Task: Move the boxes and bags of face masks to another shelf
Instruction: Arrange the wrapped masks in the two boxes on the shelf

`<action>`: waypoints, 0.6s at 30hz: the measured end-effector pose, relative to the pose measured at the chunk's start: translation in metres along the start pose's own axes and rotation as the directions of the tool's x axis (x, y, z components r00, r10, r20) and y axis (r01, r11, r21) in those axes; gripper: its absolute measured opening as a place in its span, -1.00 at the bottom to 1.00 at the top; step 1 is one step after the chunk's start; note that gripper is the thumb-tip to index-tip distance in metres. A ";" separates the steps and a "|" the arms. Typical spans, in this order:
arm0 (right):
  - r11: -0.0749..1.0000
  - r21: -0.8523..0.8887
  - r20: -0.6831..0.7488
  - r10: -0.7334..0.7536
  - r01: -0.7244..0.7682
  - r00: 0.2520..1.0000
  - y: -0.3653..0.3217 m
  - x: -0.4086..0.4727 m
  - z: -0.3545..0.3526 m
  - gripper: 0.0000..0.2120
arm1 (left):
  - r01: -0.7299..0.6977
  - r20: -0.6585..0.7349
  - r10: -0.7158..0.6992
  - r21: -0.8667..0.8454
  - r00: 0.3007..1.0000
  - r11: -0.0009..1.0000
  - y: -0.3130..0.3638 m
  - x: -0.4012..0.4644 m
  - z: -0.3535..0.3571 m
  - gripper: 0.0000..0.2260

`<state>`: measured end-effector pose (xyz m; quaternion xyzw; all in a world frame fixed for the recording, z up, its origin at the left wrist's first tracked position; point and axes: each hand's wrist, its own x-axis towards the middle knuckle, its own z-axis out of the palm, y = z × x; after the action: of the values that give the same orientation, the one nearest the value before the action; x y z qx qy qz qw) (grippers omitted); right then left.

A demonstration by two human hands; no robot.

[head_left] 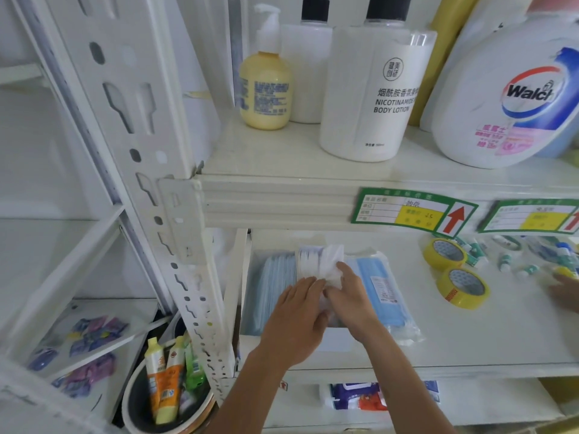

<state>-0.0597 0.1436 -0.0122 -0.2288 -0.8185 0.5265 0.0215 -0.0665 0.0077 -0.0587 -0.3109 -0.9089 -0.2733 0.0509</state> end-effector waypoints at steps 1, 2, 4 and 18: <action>1.000 0.027 0.016 0.005 -0.005 1.000 0.002 -0.001 -0.001 -0.37 | -0.010 0.019 0.010 0.018 1.000 1.000 0.000 0.000 0.001 -0.52; 0.998 0.058 0.031 0.014 -0.015 0.999 0.003 -0.004 -0.003 -0.38 | -0.023 0.043 0.021 0.047 0.999 0.999 -0.001 0.000 0.001 -0.52; 0.998 0.054 0.024 0.008 -0.009 1.000 0.005 -0.006 -0.007 -0.37 | -0.039 0.086 0.028 0.125 0.996 0.991 0.000 0.000 0.003 -0.53; 0.923 -0.369 0.200 -0.031 0.104 0.979 -0.011 -0.002 0.003 -0.36 | -0.022 0.067 0.010 0.186 0.998 0.982 0.001 0.000 0.001 -0.56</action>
<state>-0.0630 0.1364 -0.0041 -0.1487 -0.9102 0.3774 -0.0830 -0.0654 0.0086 -0.0591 -0.3208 -0.9292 -0.1758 0.0519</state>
